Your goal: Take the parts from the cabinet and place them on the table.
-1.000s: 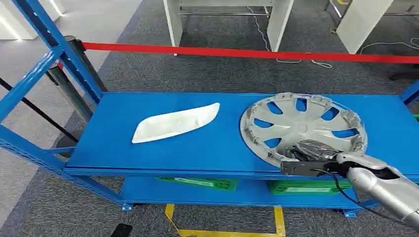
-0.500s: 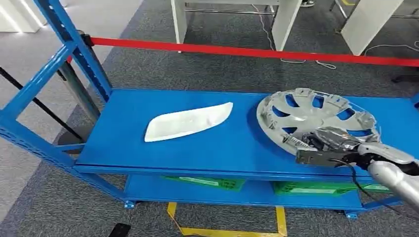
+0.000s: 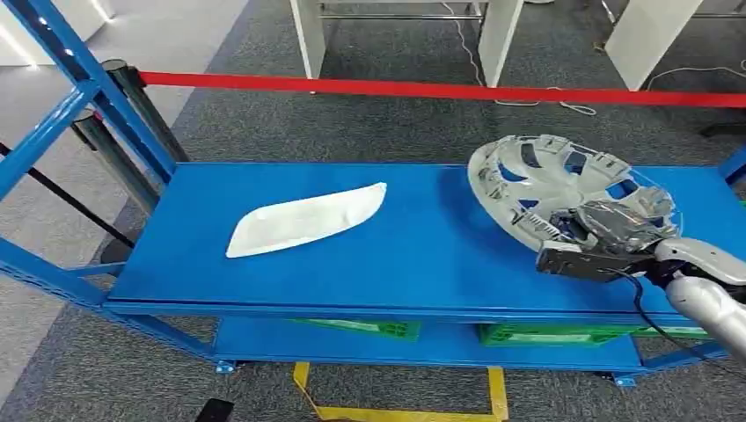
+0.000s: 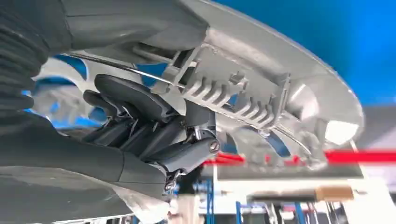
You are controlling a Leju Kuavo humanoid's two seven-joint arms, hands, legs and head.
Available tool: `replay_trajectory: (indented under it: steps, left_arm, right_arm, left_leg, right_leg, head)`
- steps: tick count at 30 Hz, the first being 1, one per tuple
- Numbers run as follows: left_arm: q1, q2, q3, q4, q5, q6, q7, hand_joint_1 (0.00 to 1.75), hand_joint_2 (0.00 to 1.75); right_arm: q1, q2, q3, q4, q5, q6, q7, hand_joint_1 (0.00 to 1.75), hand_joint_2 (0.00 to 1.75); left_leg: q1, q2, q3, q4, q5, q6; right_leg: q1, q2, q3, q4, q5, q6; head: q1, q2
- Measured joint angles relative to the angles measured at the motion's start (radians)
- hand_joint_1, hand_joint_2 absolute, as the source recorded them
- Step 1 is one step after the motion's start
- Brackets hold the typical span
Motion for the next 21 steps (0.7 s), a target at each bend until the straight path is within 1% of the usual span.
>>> replay_trajectory:
  steps: [1, 2, 3, 5, 6, 7, 8, 10, 11, 12, 13, 14, 15, 16, 17, 18, 19, 20, 21]
  left_arm:
    - [0.000, 0.001, 0.000, 0.000, 0.000, -0.001, 0.000, 0.00, 1.75]
    - [0.000, 0.000, 0.000, 0.000, -0.001, -0.002, 0.000, 0.00, 1.75]
    - [0.000, 0.000, 0.000, 0.000, -0.001, -0.003, 0.000, 0.00, 1.75]
    - [-0.001, 0.000, 0.000, 0.000, -0.001, -0.005, 0.000, 0.00, 1.75]
    - [0.000, -0.001, 0.001, 0.000, 0.000, -0.006, 0.000, 0.00, 1.75]
    - [0.000, -0.002, 0.001, 0.000, -0.001, -0.007, 0.000, 0.00, 1.75]
    - [-0.002, -0.002, 0.001, 0.000, -0.001, -0.007, 0.000, 0.00, 1.75]
    - [-0.003, -0.004, 0.001, 0.000, -0.001, -0.008, 0.000, 0.00, 1.75]
    - [-0.003, -0.004, 0.001, 0.000, -0.001, -0.008, 0.000, 0.00, 1.75]
    - [-0.003, -0.004, 0.001, 0.000, -0.001, -0.008, 0.000, 0.00, 1.75]
    - [-0.003, -0.005, 0.001, 0.000, -0.001, -0.008, 0.000, 0.00, 1.75]
    - [-0.003, -0.005, 0.001, 0.000, -0.001, -0.008, 0.000, 0.00, 1.75]
    - [-0.003, -0.006, 0.001, 0.000, -0.001, -0.008, 0.000, 0.00, 1.75]
    - [-0.003, -0.005, 0.001, 0.000, -0.001, -0.008, 0.000, 0.00, 1.75]
    - [-0.004, -0.004, 0.001, 0.000, -0.001, -0.008, 0.000, 0.00, 1.75]
    - [-0.003, -0.005, 0.001, 0.000, -0.001, -0.008, -0.001, 0.00, 1.75]
    - [-0.002, -0.005, 0.001, 0.000, -0.001, -0.008, -0.001, 0.00, 1.75]
    - [-0.001, -0.005, 0.001, 0.000, -0.001, -0.009, -0.001, 0.00, 1.75]
    - [-0.002, -0.005, 0.001, 0.000, -0.001, -0.009, -0.001, 0.00, 1.75]
  right_arm:
    - [0.005, 0.008, -0.015, -0.006, 0.010, -0.023, -0.009, 1.75, 1.75]
    - [0.011, 0.016, -0.031, -0.013, 0.018, -0.044, -0.014, 1.75, 1.75]
    - [0.019, 0.022, -0.043, -0.021, 0.027, -0.057, -0.017, 1.75, 1.75]
    - [0.035, 0.032, -0.066, -0.041, 0.053, -0.080, -0.022, 1.75, 1.75]
    - [0.043, 0.036, -0.081, -0.052, 0.063, -0.090, -0.023, 1.75, 1.75]
    - [0.045, 0.042, -0.095, -0.059, 0.070, -0.097, -0.025, 1.75, 1.75]
    - [0.046, 0.048, -0.105, -0.063, 0.075, -0.102, -0.025, 1.75, 1.75]
    - [0.056, 0.056, -0.116, -0.069, 0.078, -0.106, -0.025, 1.75, 1.75]
    - [0.063, 0.060, -0.120, -0.071, 0.079, -0.106, -0.025, 1.75, 1.75]
    - [0.067, 0.064, -0.123, -0.072, 0.079, -0.106, -0.025, 1.75, 1.75]
    - [0.069, 0.066, -0.127, -0.075, 0.081, -0.106, -0.025, 1.75, 1.75]
    - [0.068, 0.068, -0.130, -0.078, 0.081, -0.106, -0.024, 1.75, 1.75]
    - [0.068, 0.069, -0.135, -0.080, 0.081, -0.106, -0.024, 1.75, 1.75]
    - [0.069, 0.072, -0.136, -0.081, 0.081, -0.106, -0.025, 1.75, 1.75]
    - [0.067, 0.076, -0.137, -0.083, 0.081, -0.106, -0.025, 1.75, 1.75]
    - [0.070, 0.080, -0.140, -0.085, 0.082, -0.108, -0.025, 1.75, 1.75]
    - [0.071, 0.080, -0.141, -0.086, 0.083, -0.108, -0.026, 1.75, 1.75]
    - [0.072, 0.082, -0.143, -0.087, 0.084, -0.109, -0.026, 1.75, 1.75]
    - [0.072, 0.082, -0.146, -0.089, 0.085, -0.109, -0.026, 1.75, 1.75]
  left_leg:
    - [-0.004, 0.001, 0.017, -0.026, -0.007, 0.008]
    - [-0.005, 0.001, 0.020, -0.049, -0.003, 0.007]
    - [-0.006, 0.001, 0.021, -0.057, -0.012, 0.010]
    - [-0.004, -0.002, 0.021, -0.068, -0.013, 0.014]
    - [0.004, -0.001, 0.031, -0.084, -0.007, 0.017]
    - [0.004, -0.001, 0.034, -0.086, -0.005, 0.020]
    - [0.004, -0.001, 0.034, -0.086, -0.005, 0.022]
    - [0.004, -0.001, 0.034, -0.086, -0.007, 0.023]
    - [0.004, -0.001, 0.035, -0.085, -0.007, 0.023]
    - [0.005, -0.001, 0.036, -0.084, -0.008, 0.022]
    - [0.006, -0.001, 0.038, -0.083, -0.010, 0.020]
    - [0.008, -0.002, 0.040, -0.080, -0.013, 0.016]
    - [0.011, -0.003, 0.042, -0.076, -0.018, 0.010]
    - [0.009, -0.005, 0.042, -0.072, -0.023, 0.003]
    - [0.004, -0.005, 0.033, -0.059, -0.025, -0.003]
    - [0.003, -0.006, 0.031, -0.064, -0.022, -0.007]
    - [0.004, -0.006, 0.032, -0.064, -0.021, -0.008]
    - [0.004, -0.006, 0.032, -0.064, -0.021, -0.010]
    - [0.006, -0.005, 0.031, -0.059, -0.029, -0.016]
  right_leg:
    - [0.003, 0.000, -0.001, 0.000, -0.001, 0.002]
    - [0.004, 0.002, -0.005, 0.002, -0.001, 0.005]
    - [0.002, 0.000, -0.010, 0.002, 0.002, 0.010]
    - [0.003, -0.002, -0.010, -0.003, 0.004, 0.021]
    - [0.001, -0.004, -0.019, 0.002, -0.006, 0.026]
    - [-0.001, -0.002, -0.030, 0.026, -0.024, 0.029]
    - [-0.002, 0.000, -0.060, 0.091, -0.056, 0.032]
    - [-0.005, 0.000, -0.138, 0.246, -0.114, 0.038]
    - [-0.006, -0.001, -0.168, 0.297, -0.123, 0.042]
    - [-0.009, -0.001, -0.169, 0.291, -0.104, 0.044]
    - [-0.013, -0.001, -0.148, 0.244, -0.069, 0.047]
    - [-0.017, -0.002, -0.106, 0.160, -0.021, 0.049]
    - [-0.022, -0.004, -0.059, 0.069, 0.021, 0.054]
    - [-0.021, -0.003, -0.036, 0.028, 0.006, 0.058]
    - [-0.016, 0.002, -0.019, 0.003, 0.003, 0.049]
    - [-0.016, 0.002, -0.023, 0.014, 0.003, 0.038]
    - [-0.014, 0.004, -0.024, 0.015, 0.002, 0.035]
    - [-0.013, 0.003, -0.025, 0.016, 0.002, 0.028]
    - [-0.017, 0.002, -0.022, 0.012, 0.004, 0.020]
  head:
    - [0.002, 0.000]
    - [0.000, 0.000]
    - [-0.001, 0.000]
    - [0.000, 0.000]
    - [0.000, 0.000]
    - [0.003, 0.000]
    - [0.002, 0.000]
    - [0.001, 0.000]
    - [0.003, 0.000]
    - [0.002, 0.000]
    - [0.003, 0.000]
    - [0.002, 0.000]
    - [0.002, 0.000]
    - [0.002, 0.000]
    - [0.007, 0.000]
    - [0.004, 0.000]
    - [0.003, 0.000]
    - [0.003, 0.000]
    - [0.003, 0.000]
